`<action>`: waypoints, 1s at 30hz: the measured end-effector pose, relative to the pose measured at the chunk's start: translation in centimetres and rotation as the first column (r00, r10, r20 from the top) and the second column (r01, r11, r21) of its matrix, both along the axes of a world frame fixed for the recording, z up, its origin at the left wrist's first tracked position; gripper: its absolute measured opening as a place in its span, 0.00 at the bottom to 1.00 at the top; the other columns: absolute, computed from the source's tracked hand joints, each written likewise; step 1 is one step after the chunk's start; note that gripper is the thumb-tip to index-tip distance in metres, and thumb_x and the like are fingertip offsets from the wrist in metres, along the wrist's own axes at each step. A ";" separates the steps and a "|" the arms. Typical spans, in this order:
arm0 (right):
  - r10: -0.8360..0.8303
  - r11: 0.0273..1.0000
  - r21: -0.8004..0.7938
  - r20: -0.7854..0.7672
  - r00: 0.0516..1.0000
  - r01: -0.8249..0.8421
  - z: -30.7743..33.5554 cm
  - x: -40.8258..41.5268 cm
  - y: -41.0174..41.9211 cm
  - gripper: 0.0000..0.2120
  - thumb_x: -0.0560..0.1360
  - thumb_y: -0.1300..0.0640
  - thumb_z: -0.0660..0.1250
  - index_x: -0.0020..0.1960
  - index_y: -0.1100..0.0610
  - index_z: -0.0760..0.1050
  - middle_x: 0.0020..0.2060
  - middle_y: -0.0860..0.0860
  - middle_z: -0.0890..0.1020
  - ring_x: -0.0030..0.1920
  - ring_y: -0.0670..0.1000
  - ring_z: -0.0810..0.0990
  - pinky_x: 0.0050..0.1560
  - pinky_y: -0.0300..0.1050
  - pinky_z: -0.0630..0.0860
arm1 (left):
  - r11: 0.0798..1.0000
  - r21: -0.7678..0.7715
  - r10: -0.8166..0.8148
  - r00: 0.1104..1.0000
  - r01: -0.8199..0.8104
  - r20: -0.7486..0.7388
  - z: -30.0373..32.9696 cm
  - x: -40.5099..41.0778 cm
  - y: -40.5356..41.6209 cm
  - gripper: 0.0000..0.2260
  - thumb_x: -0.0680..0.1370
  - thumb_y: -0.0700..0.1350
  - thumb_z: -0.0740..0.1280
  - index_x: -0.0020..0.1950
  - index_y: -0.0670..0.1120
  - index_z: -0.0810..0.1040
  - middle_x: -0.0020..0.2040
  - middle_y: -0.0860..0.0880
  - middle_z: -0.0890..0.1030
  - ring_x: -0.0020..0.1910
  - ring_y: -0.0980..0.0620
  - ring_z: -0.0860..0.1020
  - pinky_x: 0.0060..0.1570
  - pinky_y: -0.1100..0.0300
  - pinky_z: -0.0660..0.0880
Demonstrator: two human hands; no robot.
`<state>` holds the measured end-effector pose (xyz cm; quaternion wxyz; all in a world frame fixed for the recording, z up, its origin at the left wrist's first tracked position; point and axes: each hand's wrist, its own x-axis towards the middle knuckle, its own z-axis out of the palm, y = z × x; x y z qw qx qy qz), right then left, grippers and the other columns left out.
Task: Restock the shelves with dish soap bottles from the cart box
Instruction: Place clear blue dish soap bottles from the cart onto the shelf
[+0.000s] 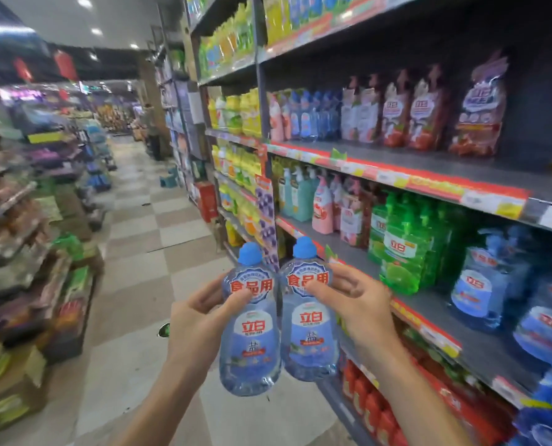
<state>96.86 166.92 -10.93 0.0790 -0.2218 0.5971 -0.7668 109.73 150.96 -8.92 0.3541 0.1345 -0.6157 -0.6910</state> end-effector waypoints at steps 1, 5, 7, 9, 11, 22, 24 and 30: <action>0.008 1.000 0.003 -0.008 1.000 -0.008 0.4 -1.2 -1.7 0.23 0.59 0.55 0.81 0.52 0.58 0.83 0.45 0.54 0.88 0.46 0.53 0.87 0.47 0.46 0.81 | 1.000 -0.011 -0.004 1.000 0.004 -0.011 0.3 -1.1 -1.6 0.10 0.73 0.32 0.70 0.52 0.43 0.83 0.43 0.47 0.87 0.37 0.55 0.84 0.34 0.64 0.79; 0.021 1.000 0.009 -0.045 0.999 -0.020 1.4 -5.5 -9.0 0.25 0.57 0.51 0.79 0.52 0.56 0.83 0.45 0.52 0.88 0.47 0.50 0.87 0.47 0.45 0.82 | 0.998 -0.063 -0.021 0.998 0.017 -0.060 1.1 -5.7 -8.6 0.08 0.75 0.34 0.69 0.50 0.45 0.83 0.40 0.51 0.87 0.35 0.58 0.83 0.32 0.68 0.77; 0.012 1.000 0.009 -0.050 0.999 -0.012 1.5 -7.9 -13.1 0.25 0.57 0.51 0.79 0.53 0.55 0.82 0.45 0.52 0.88 0.47 0.50 0.87 0.48 0.44 0.82 | 0.997 -0.079 -0.027 0.997 0.022 -0.068 1.2 -8.1 -12.9 0.09 0.73 0.37 0.70 0.52 0.44 0.83 0.43 0.49 0.87 0.39 0.55 0.85 0.36 0.65 0.79; 0.003 1.000 -0.008 -0.043 0.999 -0.004 1.8 -9.7 -15.8 0.26 0.57 0.51 0.79 0.54 0.56 0.82 0.45 0.52 0.88 0.48 0.52 0.87 0.47 0.45 0.82 | 0.994 -0.102 -0.037 0.997 0.031 -0.064 1.8 -10.1 -15.9 0.10 0.73 0.38 0.71 0.53 0.45 0.83 0.45 0.48 0.87 0.41 0.54 0.85 0.38 0.65 0.79; -0.006 1.000 -0.010 -0.037 0.999 0.006 2.4 -12.2 -19.6 0.28 0.58 0.52 0.79 0.56 0.59 0.82 0.46 0.54 0.88 0.49 0.55 0.87 0.46 0.47 0.82 | 0.992 -0.119 -0.051 0.996 0.042 -0.071 2.6 -12.7 -19.8 0.11 0.71 0.40 0.72 0.53 0.47 0.83 0.45 0.49 0.87 0.43 0.54 0.85 0.39 0.65 0.79; -0.156 0.986 -0.076 -0.079 0.985 0.151 6.3 -25.5 -32.6 0.23 0.58 0.50 0.80 0.52 0.51 0.82 0.47 0.51 0.88 0.50 0.54 0.87 0.53 0.53 0.81 | 0.958 -0.223 -0.202 0.975 0.177 -0.092 7.1 -28.4 -34.4 0.16 0.67 0.46 0.73 0.54 0.46 0.83 0.47 0.47 0.87 0.45 0.51 0.85 0.44 0.59 0.81; -0.185 0.980 -0.095 -0.093 0.978 0.176 6.9 -27.9 -33.5 0.21 0.59 0.52 0.79 0.51 0.52 0.82 0.47 0.51 0.88 0.49 0.54 0.87 0.50 0.51 0.81 | 0.952 -0.234 -0.228 0.968 0.198 -0.107 7.5 -31.6 -35.7 0.16 0.67 0.46 0.73 0.54 0.45 0.83 0.46 0.48 0.87 0.45 0.51 0.85 0.44 0.59 0.81; -0.257 0.960 -0.156 -0.176 0.950 0.231 9.5 -36.0 -35.4 0.13 0.63 0.58 0.77 0.48 0.55 0.83 0.43 0.51 0.88 0.42 0.49 0.87 0.38 0.40 0.80 | 0.925 -0.265 -0.322 0.932 0.272 -0.167 8.8 -41.8 -38.5 0.10 0.70 0.47 0.72 0.50 0.50 0.85 0.49 0.49 0.87 0.49 0.51 0.85 0.46 0.59 0.81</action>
